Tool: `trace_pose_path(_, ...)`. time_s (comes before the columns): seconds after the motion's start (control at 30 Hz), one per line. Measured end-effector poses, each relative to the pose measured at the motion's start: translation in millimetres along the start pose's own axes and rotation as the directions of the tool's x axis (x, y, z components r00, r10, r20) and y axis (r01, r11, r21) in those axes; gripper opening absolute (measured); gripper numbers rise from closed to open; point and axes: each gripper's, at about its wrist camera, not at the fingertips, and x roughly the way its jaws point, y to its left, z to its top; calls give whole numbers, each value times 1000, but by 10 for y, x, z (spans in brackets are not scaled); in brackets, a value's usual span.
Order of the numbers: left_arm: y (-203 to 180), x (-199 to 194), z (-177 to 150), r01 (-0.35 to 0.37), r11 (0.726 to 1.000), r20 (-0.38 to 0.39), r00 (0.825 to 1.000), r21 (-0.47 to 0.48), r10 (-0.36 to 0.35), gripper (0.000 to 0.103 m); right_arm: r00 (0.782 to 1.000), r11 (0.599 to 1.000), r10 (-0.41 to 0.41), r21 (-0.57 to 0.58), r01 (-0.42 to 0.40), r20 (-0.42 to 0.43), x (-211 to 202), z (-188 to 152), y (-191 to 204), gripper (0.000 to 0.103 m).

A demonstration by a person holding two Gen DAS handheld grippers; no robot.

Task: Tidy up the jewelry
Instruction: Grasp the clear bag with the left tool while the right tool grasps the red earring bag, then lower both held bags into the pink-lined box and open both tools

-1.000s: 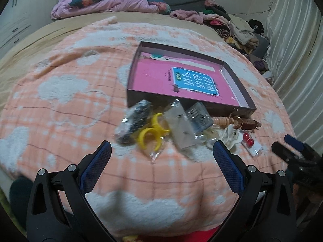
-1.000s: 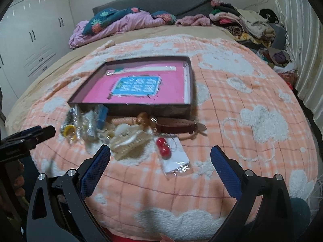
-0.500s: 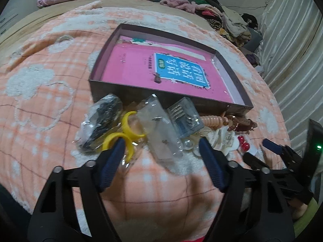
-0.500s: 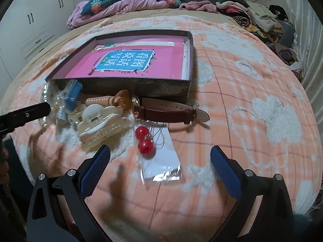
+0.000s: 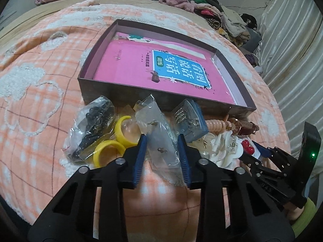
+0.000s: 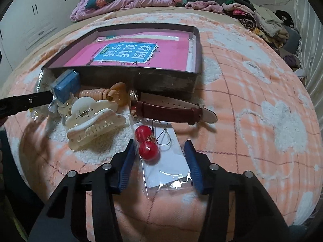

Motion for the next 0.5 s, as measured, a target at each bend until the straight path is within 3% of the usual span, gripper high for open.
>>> trace_pose_path(0.23, 7, -216, 18, 8, 1000, 50, 999, 24, -9, 12, 999, 996, 30, 84, -33, 33, -262, -87, -234, 46)
trace_pose_path(0.5, 43, -479, 206, 15, 999, 123, 992, 29, -19, 11, 988, 985, 12, 169, -37, 151, -712, -59, -484, 46)
